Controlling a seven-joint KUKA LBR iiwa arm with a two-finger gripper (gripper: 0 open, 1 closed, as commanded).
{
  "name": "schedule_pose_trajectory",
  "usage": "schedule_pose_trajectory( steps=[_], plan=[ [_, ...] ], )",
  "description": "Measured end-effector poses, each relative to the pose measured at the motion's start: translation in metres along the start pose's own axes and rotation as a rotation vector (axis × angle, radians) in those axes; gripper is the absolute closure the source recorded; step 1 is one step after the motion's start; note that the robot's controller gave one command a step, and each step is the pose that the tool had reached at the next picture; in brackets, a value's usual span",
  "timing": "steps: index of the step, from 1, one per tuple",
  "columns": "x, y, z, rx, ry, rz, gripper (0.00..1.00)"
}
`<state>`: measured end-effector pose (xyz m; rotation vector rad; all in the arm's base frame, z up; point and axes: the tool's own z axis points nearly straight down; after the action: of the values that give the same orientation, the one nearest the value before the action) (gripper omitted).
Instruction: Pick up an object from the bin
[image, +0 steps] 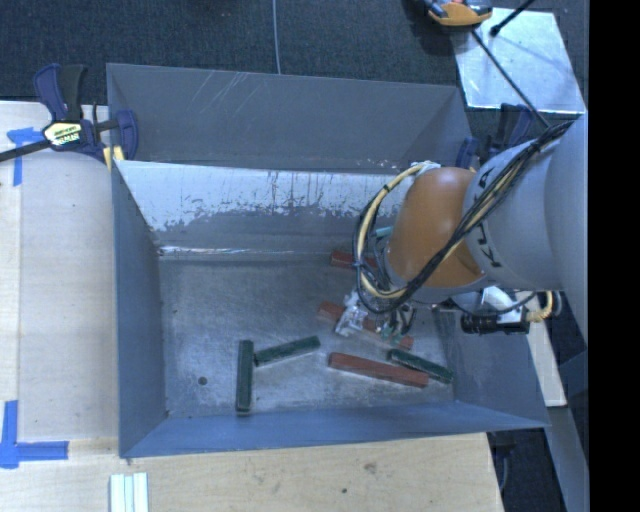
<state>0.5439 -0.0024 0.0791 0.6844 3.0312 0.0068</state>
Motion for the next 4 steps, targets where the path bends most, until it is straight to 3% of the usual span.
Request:
schedule_pose_trajectory(
  steps=[1, 2, 3, 4],
  plan=[
    [0.0, 0.0, 0.0, 0.0, 0.0, 0.0, 1.0],
    [0.001, 0.0, -0.003, 0.004, 0.01, -0.001, 1.0],
    [0.005, -0.002, -0.015, 0.013, 0.031, -0.002, 1.0],
    [0.003, -0.002, -0.036, 0.013, 0.035, -0.003, 1.0]
  ],
)
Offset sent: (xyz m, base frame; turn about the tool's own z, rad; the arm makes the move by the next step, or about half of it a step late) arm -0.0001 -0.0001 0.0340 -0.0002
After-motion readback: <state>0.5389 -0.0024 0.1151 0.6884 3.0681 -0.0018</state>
